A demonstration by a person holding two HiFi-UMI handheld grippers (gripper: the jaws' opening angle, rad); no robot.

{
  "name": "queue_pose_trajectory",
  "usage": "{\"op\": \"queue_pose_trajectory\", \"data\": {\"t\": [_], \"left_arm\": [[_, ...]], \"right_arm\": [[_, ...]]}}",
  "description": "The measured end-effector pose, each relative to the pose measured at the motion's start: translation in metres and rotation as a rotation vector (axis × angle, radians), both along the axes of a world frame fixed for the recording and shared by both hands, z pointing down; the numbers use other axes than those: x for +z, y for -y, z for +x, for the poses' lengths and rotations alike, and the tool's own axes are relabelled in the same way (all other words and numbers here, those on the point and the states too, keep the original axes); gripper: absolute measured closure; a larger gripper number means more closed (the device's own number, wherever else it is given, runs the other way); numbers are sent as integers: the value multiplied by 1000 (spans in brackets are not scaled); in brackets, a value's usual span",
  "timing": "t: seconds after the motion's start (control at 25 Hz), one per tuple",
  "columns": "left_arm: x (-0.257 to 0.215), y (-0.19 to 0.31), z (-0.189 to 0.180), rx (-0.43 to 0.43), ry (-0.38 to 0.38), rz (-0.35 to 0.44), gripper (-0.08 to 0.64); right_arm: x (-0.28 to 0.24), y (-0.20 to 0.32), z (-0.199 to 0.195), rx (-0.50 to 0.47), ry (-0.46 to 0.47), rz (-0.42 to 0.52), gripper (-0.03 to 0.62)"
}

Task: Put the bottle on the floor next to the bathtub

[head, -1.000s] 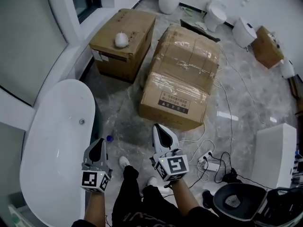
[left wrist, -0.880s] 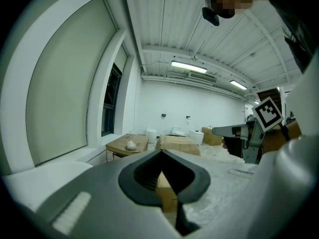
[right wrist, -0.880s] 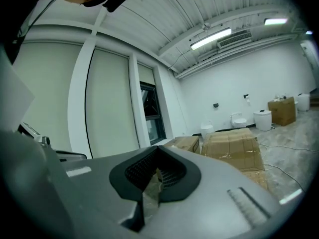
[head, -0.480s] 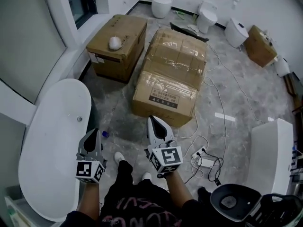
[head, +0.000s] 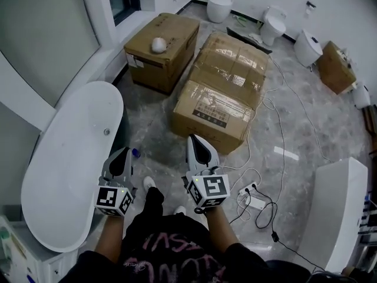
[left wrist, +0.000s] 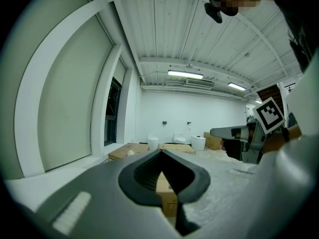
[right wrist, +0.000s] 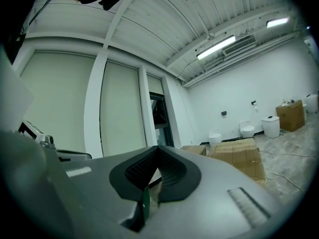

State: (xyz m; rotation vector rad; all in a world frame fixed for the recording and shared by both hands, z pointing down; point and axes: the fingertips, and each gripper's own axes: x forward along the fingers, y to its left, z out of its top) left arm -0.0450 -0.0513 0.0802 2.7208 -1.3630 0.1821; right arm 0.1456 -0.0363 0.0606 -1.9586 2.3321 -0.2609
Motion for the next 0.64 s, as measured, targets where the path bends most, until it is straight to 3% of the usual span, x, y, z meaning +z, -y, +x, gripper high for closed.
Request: {"op": "queue_pose_trajectory", "data": {"t": [0.24,0.64], "left_arm": [[-2,-24,3,-14,-67,-12,560],[-5,-53,3,-11,-40,8,560]], "right_arm": [[2,-26,0,-15,-8,7,580],[0,-51,-2,-24,-30,18,581]]}}
